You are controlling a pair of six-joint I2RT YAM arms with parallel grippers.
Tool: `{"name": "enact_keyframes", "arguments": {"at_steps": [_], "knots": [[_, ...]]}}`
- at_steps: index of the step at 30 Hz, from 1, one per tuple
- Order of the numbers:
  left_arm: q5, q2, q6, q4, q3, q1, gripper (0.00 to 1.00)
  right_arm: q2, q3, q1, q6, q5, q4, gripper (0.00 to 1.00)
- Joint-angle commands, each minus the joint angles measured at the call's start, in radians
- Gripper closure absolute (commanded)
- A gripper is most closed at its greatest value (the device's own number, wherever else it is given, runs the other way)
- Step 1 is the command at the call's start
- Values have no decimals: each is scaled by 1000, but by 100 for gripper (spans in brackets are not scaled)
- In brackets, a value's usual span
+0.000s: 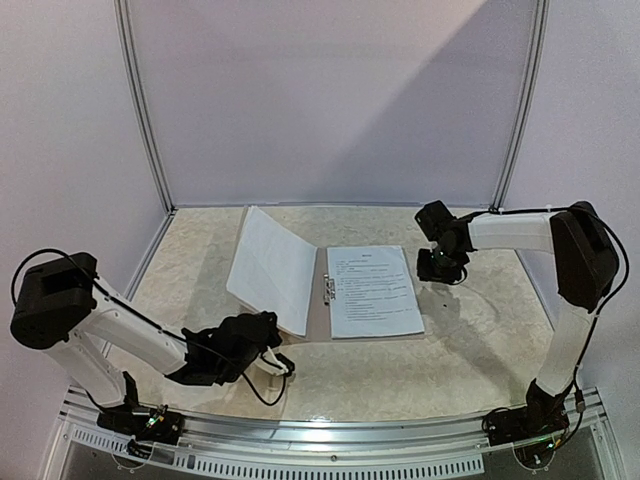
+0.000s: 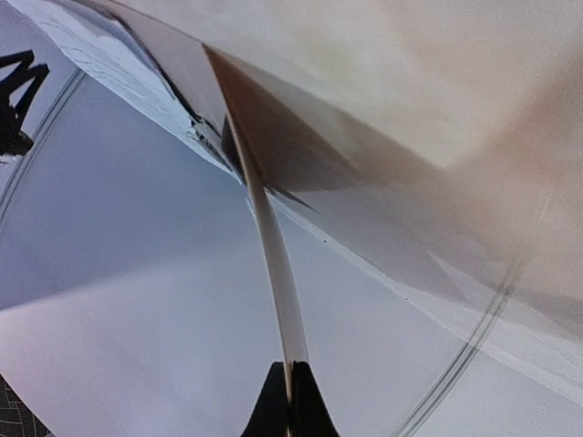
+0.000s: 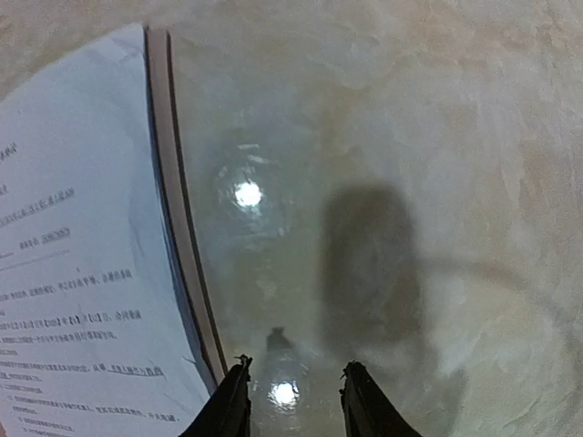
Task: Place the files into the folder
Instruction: Close the folder with files at the center of the board.
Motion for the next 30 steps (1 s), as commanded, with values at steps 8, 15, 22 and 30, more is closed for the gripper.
{"name": "enact_keyframes", "arguments": {"at_steps": [8, 15, 22, 30], "knots": [[94, 113, 456, 70, 194, 10, 100, 118, -49, 24, -8, -119, -9, 80], [163, 184, 480, 89, 299, 10, 94, 92, -70, 24, -4, -125, -6, 82], [237, 322, 514, 164, 460, 6, 54, 95, -105, 24, 16, -163, 51, 84], [301, 431, 483, 278, 563, -16, 5, 87, -99, 23, 20, -171, 59, 84]]}}
